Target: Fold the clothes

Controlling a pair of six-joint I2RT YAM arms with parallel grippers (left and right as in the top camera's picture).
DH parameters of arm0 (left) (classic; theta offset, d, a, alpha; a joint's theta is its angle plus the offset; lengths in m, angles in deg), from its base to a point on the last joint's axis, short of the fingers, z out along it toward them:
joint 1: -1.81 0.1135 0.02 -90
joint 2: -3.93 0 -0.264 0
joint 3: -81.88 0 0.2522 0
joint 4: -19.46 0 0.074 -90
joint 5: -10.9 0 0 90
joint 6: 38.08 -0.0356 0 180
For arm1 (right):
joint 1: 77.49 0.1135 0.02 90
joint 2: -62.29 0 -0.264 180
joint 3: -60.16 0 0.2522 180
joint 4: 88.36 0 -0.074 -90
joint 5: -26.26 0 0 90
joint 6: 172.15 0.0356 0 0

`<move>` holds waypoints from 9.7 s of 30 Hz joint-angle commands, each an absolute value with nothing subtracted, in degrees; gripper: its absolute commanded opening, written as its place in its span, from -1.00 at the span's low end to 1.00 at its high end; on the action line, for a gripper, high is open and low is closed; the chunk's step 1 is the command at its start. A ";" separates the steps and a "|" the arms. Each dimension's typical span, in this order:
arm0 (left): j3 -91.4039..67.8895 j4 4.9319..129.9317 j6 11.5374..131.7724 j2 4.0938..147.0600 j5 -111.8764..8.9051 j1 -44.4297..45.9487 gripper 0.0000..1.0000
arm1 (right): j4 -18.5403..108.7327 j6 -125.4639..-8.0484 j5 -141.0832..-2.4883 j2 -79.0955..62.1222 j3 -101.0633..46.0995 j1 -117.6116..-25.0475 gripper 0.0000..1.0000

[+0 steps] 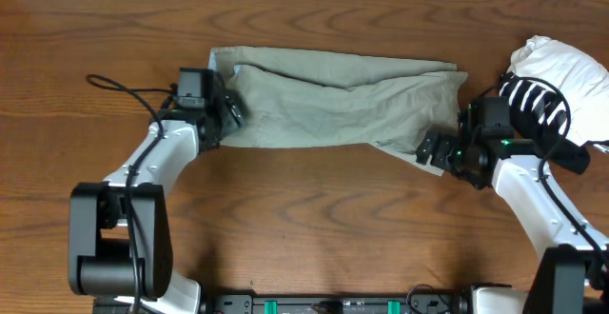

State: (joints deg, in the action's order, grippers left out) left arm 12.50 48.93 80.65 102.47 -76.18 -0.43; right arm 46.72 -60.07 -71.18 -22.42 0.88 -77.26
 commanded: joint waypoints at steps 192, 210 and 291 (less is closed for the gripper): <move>10.76 51.36 80.78 90.01 -70.83 4.70 -0.88 | 32.32 -60.94 -75.34 -20.34 0.55 -63.49 0.31; 10.76 49.41 83.10 90.01 -71.31 4.70 -0.88 | 37.19 -55.39 -75.14 -22.18 5.88 -62.40 -0.46; 11.65 64.38 81.79 104.74 -62.39 2.21 -0.88 | 57.83 -59.54 -71.62 -40.28 -7.41 -65.55 -0.98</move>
